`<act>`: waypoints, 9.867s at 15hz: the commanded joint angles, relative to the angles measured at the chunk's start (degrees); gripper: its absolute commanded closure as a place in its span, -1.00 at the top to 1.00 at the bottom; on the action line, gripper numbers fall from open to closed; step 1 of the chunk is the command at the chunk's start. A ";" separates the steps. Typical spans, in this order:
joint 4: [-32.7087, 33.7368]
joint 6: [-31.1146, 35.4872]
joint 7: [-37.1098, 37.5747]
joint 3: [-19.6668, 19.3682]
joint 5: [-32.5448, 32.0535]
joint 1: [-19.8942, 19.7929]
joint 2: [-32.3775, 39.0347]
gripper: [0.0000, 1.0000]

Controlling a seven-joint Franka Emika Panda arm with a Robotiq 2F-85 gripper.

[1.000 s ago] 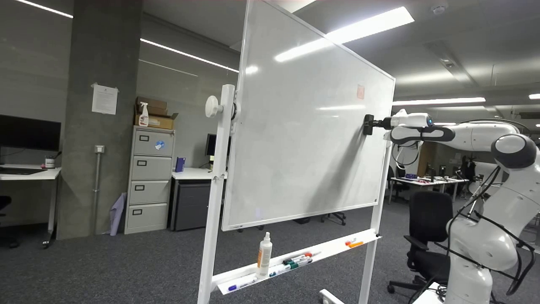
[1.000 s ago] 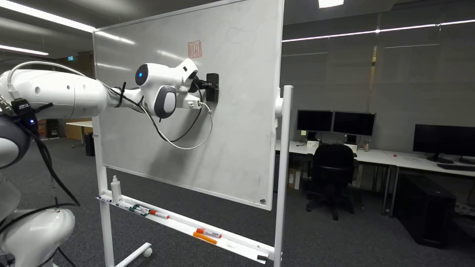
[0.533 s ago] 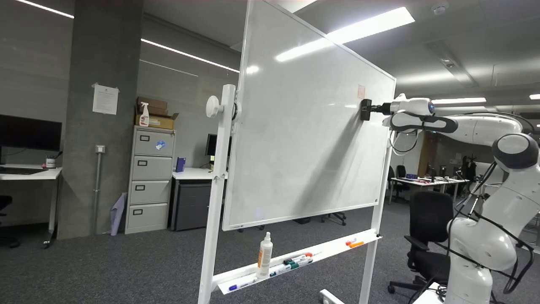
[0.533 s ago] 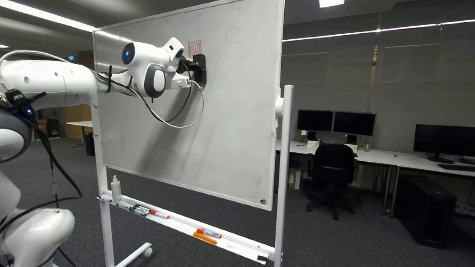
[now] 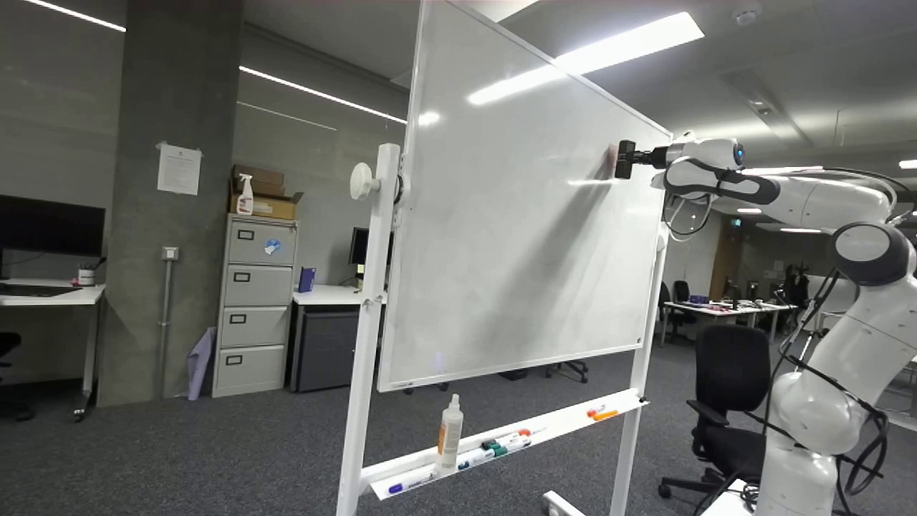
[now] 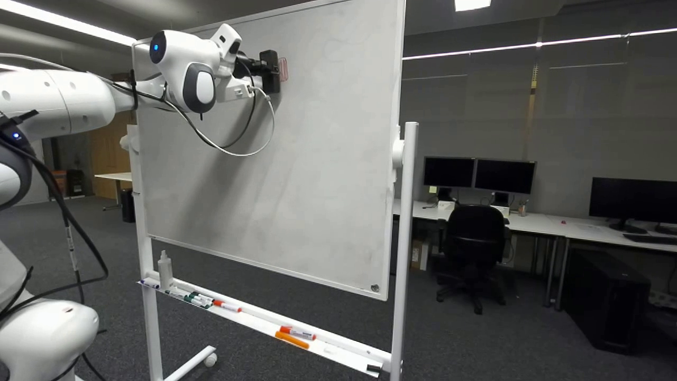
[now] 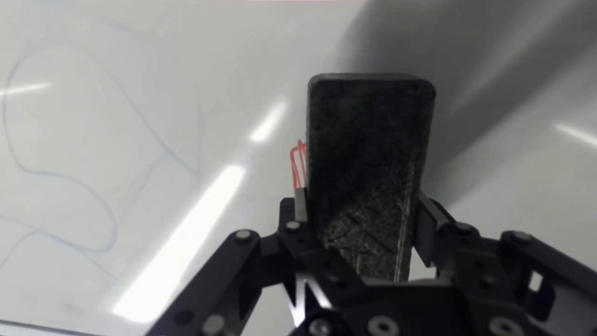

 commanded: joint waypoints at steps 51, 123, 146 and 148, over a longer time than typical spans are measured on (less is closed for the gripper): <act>16.29 -4.67 -8.63 -10.53 13.59 5.01 11.48 -0.40; -0.55 -18.77 -38.71 12.85 18.03 7.85 -5.62 -0.40; -14.66 -62.81 -39.14 3.18 10.89 -14.28 -8.24 -0.40; -15.40 -64.26 -38.30 4.77 10.35 -14.94 -8.74 0.10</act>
